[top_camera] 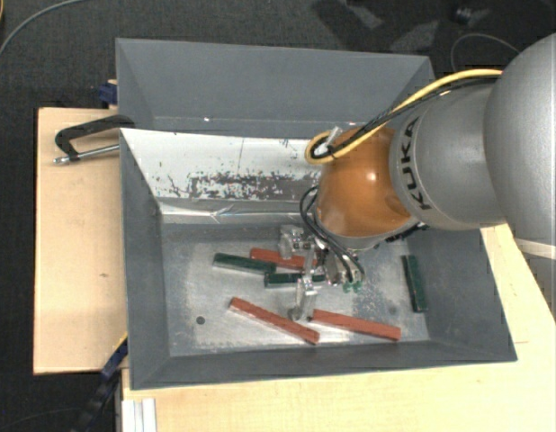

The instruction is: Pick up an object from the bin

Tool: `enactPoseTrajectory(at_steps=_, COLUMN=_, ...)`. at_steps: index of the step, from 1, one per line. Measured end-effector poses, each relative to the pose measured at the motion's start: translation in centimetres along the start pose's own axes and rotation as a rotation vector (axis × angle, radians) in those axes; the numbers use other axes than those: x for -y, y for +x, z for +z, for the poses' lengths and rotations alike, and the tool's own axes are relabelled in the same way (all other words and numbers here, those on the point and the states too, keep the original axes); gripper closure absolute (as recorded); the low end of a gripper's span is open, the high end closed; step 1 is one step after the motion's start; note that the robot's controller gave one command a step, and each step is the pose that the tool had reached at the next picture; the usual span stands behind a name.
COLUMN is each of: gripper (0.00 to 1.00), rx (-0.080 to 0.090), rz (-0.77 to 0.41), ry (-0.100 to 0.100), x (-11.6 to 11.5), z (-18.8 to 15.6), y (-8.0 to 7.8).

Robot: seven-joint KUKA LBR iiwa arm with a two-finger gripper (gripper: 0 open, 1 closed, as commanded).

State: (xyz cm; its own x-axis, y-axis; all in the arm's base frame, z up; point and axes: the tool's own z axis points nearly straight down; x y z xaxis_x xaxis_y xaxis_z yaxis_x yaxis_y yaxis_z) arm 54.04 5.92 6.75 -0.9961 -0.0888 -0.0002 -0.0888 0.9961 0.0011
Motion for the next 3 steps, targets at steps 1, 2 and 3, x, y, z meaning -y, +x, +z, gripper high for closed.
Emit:
enactPoseTrajectory(at_steps=1, gripper=1.00, rx=0.009, rz=0.001, ry=-0.001, x=0.0, z=-0.7, y=-0.3)
enactPoseTrajectory(at_steps=2, gripper=1.00, rx=0.004, rz=-0.530, ry=0.001, x=1.6, z=-3.1, y=1.7)
enactPoseTrajectory(at_steps=3, gripper=1.00, rx=0.016, rz=-0.509, ry=0.004, x=2.5, z=-15.2, y=-0.3)
